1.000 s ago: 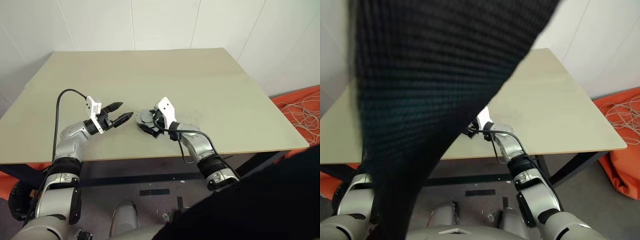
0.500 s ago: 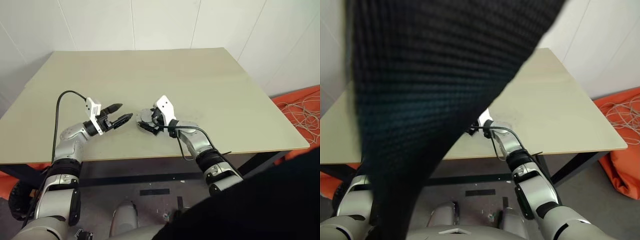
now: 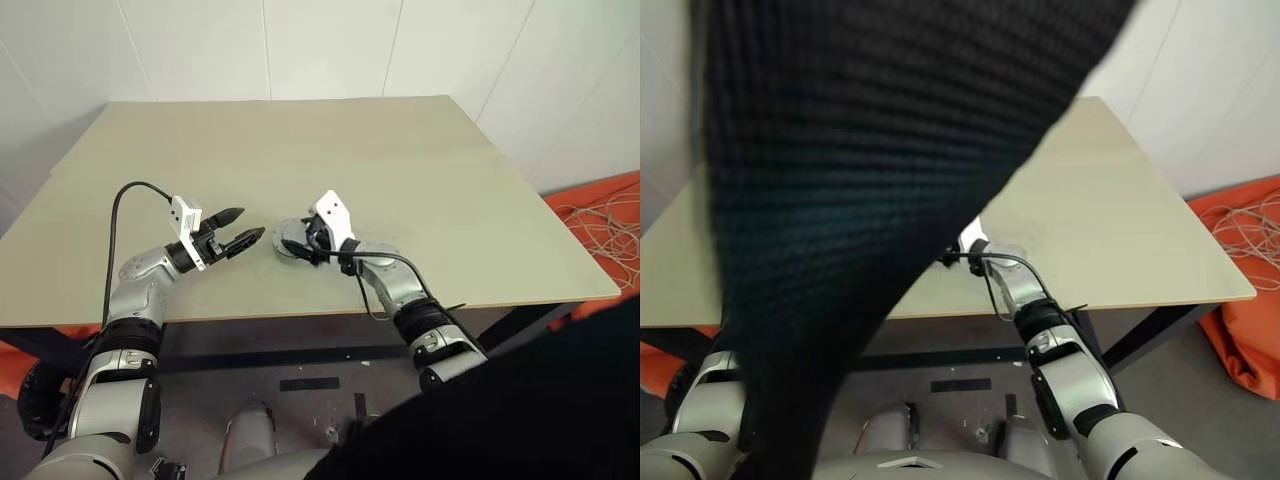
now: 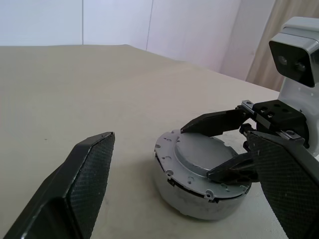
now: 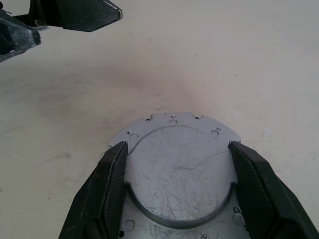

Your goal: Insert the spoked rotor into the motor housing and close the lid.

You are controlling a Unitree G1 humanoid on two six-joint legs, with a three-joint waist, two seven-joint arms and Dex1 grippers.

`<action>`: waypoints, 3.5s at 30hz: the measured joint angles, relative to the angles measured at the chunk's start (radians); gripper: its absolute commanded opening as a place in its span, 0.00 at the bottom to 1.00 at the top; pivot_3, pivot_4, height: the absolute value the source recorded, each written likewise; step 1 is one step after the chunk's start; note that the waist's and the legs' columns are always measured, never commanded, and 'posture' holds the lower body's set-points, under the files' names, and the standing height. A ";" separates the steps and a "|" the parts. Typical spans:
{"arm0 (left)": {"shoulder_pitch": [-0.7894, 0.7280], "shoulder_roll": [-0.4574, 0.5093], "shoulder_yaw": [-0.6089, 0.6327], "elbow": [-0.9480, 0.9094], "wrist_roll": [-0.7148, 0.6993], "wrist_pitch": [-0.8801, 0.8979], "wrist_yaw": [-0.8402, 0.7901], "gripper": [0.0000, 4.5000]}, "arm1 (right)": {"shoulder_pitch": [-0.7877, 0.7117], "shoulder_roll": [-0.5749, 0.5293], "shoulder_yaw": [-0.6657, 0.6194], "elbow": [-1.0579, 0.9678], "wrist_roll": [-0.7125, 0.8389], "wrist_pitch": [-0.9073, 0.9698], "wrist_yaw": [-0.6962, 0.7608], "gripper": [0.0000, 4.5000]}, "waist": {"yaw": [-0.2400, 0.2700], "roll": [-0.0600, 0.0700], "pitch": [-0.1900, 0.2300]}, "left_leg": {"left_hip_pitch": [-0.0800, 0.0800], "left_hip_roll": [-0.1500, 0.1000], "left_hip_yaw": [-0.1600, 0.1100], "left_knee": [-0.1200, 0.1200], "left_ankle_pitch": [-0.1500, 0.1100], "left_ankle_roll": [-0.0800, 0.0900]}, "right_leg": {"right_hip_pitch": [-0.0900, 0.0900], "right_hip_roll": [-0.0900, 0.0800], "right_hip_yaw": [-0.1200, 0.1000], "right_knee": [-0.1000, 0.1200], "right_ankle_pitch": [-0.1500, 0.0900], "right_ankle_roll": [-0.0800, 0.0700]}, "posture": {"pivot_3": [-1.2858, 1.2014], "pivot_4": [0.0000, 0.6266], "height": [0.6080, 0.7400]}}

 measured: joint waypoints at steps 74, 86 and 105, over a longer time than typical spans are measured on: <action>-0.007 -0.030 -0.009 -0.082 -0.044 0.423 0.236 1.00 | -0.024 -0.042 0.098 -0.014 -0.069 0.035 -0.044 0.69 | -0.003 0.000 0.000 | 0.013 -0.001 -0.002 0.000 0.000 0.000 | 0.010 -0.001 0.001 0.001 -0.004 0.006 | 0.52 0.00 1.00; -0.007 -0.029 -0.015 -0.160 -0.061 0.513 0.254 1.00 | -0.053 -0.049 0.017 -0.012 0.037 0.209 0.028 0.69 | 0.003 0.001 0.000 | 0.012 -0.001 -0.002 -0.001 -0.001 0.001 | 0.014 -0.001 0.001 -0.003 -0.004 0.007 | 0.52 0.00 1.00; -0.158 -0.054 0.067 -0.077 -0.123 0.598 0.359 1.00 | -0.011 -0.064 0.025 -0.035 0.024 0.139 0.036 0.69 | 0.011 0.001 0.000 | 0.012 -0.002 -0.002 -0.004 -0.001 0.002 | 0.016 -0.002 0.000 -0.008 -0.005 0.009 | 0.52 0.00 1.00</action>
